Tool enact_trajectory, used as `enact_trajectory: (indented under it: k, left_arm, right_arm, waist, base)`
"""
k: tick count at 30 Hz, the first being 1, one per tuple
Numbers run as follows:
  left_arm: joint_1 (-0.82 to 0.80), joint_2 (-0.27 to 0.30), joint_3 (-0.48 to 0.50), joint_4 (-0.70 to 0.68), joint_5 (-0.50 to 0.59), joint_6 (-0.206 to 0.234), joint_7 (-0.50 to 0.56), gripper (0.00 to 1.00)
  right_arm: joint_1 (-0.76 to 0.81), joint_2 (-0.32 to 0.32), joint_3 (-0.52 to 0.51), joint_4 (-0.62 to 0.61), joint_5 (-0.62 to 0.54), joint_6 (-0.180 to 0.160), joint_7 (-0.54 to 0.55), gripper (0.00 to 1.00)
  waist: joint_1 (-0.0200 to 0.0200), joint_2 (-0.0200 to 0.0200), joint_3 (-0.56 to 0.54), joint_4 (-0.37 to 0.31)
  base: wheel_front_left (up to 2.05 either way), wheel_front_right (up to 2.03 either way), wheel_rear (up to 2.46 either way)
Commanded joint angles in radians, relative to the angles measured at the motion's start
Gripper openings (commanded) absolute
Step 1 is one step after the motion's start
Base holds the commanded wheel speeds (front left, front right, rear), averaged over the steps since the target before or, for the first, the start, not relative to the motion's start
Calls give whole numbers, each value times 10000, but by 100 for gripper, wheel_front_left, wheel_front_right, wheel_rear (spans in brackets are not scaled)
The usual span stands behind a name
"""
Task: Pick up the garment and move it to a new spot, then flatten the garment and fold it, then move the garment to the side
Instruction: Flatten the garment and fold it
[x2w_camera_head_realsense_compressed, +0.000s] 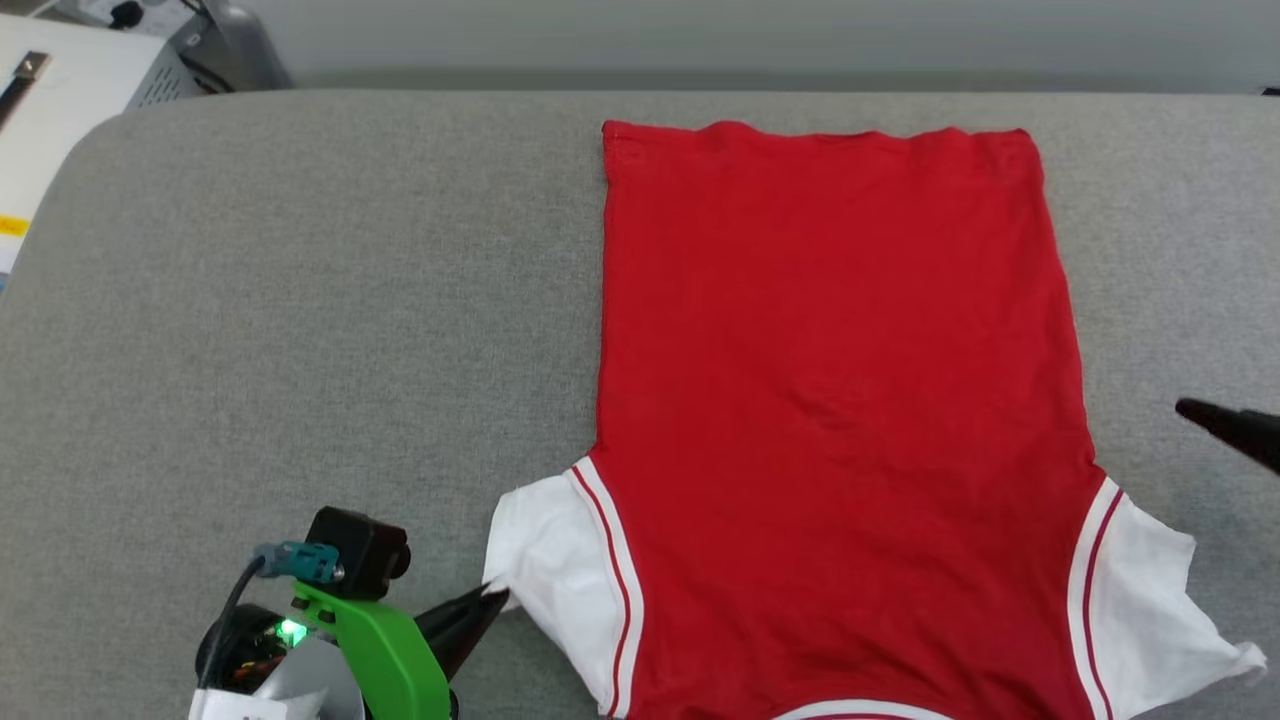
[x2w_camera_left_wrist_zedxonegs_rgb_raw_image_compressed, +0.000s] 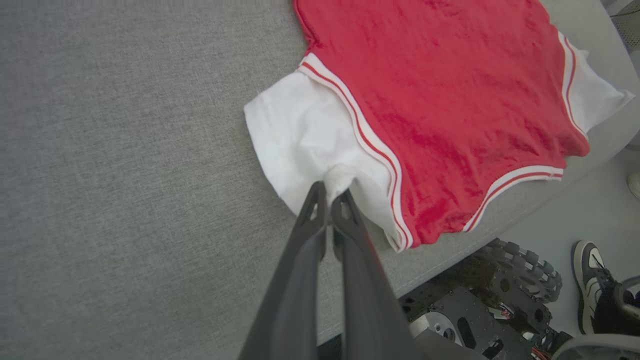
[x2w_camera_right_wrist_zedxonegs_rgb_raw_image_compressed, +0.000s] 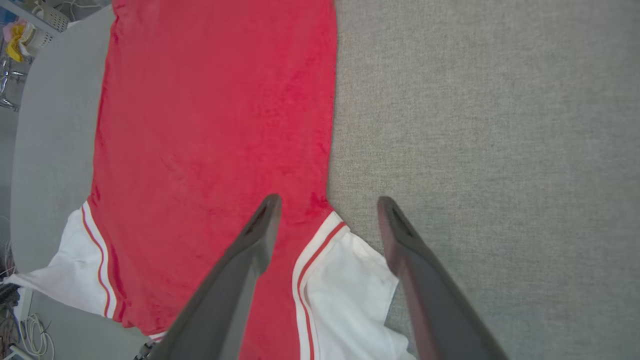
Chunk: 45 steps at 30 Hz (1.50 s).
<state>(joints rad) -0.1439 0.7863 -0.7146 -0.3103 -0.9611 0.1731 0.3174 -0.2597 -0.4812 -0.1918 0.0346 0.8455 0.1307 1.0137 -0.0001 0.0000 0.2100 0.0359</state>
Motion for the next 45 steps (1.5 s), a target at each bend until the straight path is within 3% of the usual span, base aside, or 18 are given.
enact_trajectory:
  k: [1,10,17,25,34,35,36,45]
  left_arm:
    - [-193,160,61,-244,140,149,63,0]
    - [-679,642,267,-2128,794,793,504,0]
    - [-1087,259,110,-2592,1235,859,435,0]
    - [-1340,-162,-29,-2458,1358,760,275,0]
    - [-1466,-454,-121,-2065,1356,564,50,0]
    - [-1487,-487,-136,-2028,1362,545,34,0]
    - [-1500,-512,-147,-1999,1365,534,23,0]
    - [-1595,-610,-171,-1785,1390,474,-60,0]
  right_arm:
    - [-642,160,-58,-47,-297,0,358,100]
    - [-4999,596,-313,1027,-2619,0,2545,100]
    - [-7072,408,-317,2185,-3939,0,2945,100]
    - [-8139,253,-198,3332,-4849,0,2666,100]
    - [-8173,202,214,3996,-5112,0,2415,100]
    - [-8128,193,226,4055,-5098,0,2372,37]
    - [-8085,206,223,4128,-5082,0,2403,0]
    - [-7759,-120,350,4248,-5090,0,2400,0]
  waist:
    - [1,0,1078,474]
    - [1,0,3171,1304]
    - [1,0,4195,1912]
    - [1,0,4628,2264]
    - [1,0,4691,2424]
    - [1,0,4693,2439]
    - [1,0,4687,2443]
    - [1,0,4485,2412]
  base:
    - [0,0,0]
    - [0,0,0]
    - [0,0,0]
    - [0,0,0]
    - [0,0,0]
    - [0,0,0]
    - [0,0,0]
    - [0,0,0]
